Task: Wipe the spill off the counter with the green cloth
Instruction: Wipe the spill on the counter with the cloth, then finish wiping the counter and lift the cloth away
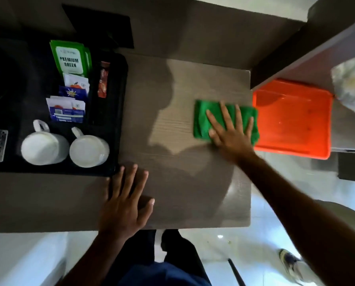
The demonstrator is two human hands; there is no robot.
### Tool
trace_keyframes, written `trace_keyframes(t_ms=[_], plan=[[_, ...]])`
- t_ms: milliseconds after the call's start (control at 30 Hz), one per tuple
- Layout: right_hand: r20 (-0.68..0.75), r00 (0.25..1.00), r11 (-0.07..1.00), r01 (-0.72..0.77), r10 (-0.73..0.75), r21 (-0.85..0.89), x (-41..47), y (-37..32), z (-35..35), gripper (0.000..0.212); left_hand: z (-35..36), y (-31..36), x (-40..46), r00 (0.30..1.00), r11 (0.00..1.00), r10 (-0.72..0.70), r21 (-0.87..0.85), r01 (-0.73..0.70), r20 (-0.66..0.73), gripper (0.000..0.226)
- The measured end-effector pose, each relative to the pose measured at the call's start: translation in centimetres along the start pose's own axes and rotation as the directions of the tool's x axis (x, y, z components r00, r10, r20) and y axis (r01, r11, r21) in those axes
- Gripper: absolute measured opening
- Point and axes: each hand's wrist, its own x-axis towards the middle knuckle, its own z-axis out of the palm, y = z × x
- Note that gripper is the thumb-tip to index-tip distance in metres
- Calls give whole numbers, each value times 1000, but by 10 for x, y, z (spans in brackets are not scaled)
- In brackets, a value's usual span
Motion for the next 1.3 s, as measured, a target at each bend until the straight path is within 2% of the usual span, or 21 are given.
trace_keyframes(t_ms=[67, 167, 267, 333, 400, 500, 600, 633, 733, 767, 833, 933, 1000, 1067, 1100, 1167, 1200, 1300], plan=[[36, 999, 999, -32, 33, -23, -94, -11, 30, 64, 1, 2, 0, 1000, 1000, -2, -25, 2, -2, 79], [145, 988, 998, -61, 58, 17, -198, -68, 66, 65, 6, 4, -2, 999, 1000, -4, -29, 3, -43, 79], [191, 980, 999, -51, 50, -2, -207, -98, 71, 85, 6, 3, -3, 999, 1000, 6, -21, -7, -51, 80], [199, 980, 999, 2, 6, -42, -201, -95, 59, 100, 0, 3, -1, 1000, 999, 0, -33, 0, -27, 80], [262, 965, 999, 25, -16, -32, -203, -86, 43, 105, -9, 7, 0, 1000, 999, -10, -52, 11, 10, 78], [263, 957, 992, 125, -122, 2, -211, -73, 29, 84, -25, 15, 3, 997, 995, -30, -87, 37, 74, 75], [112, 968, 974, 226, -225, 5, -221, -55, 15, 46, -49, 36, 12, 997, 993, -29, -112, 37, 73, 73], [107, 969, 975, 222, -223, 20, -221, -52, 13, 45, -57, 45, 17, 998, 992, -15, -122, 23, 68, 72], [166, 971, 985, 171, -172, 16, -223, -49, 10, 66, -82, 79, 43, 999, 992, 32, -125, -28, 31, 71], [148, 972, 983, 183, -179, -12, -224, -51, 13, 66, -89, 88, 52, 999, 991, 30, -130, -26, 25, 72], [153, 965, 970, 229, -214, -87, -225, -57, 19, 59, -99, 101, 67, 1000, 989, 6, -151, -4, 12, 72], [123, 960, 955, 265, -250, -129, -227, -59, 23, 34, -107, 113, 78, 1000, 989, 12, -145, -13, -12, 72], [174, 950, 954, 279, -258, -108, -226, -59, 19, 33, -111, 117, 80, 1000, 991, 20, -129, -20, -4, 72], [187, 940, 953, 299, -286, -49, -224, -53, 14, 41, -116, 124, 80, 999, 994, 39, -102, -38, 5, 73], [194, 937, 956, 291, -292, 38, -222, -48, 12, 44, -120, 128, 83, 999, 995, 46, -91, -45, 5, 73], [204, 954, 956, 167, -218, 241, -216, -35, 4, 44, -128, 137, 90, 999, 995, 47, -85, -48, -9, 73], [165, 975, 930, 84, -151, 358, -212, -26, -2, 42, -133, 143, 95, 998, 995, 50, -86, -52, -22, 73], [10, 999, 707, -36, 42, 706, -199, 3, -22, 45, -149, 160, 114, 993, 993, 79, -84, -86, -84, 72]])
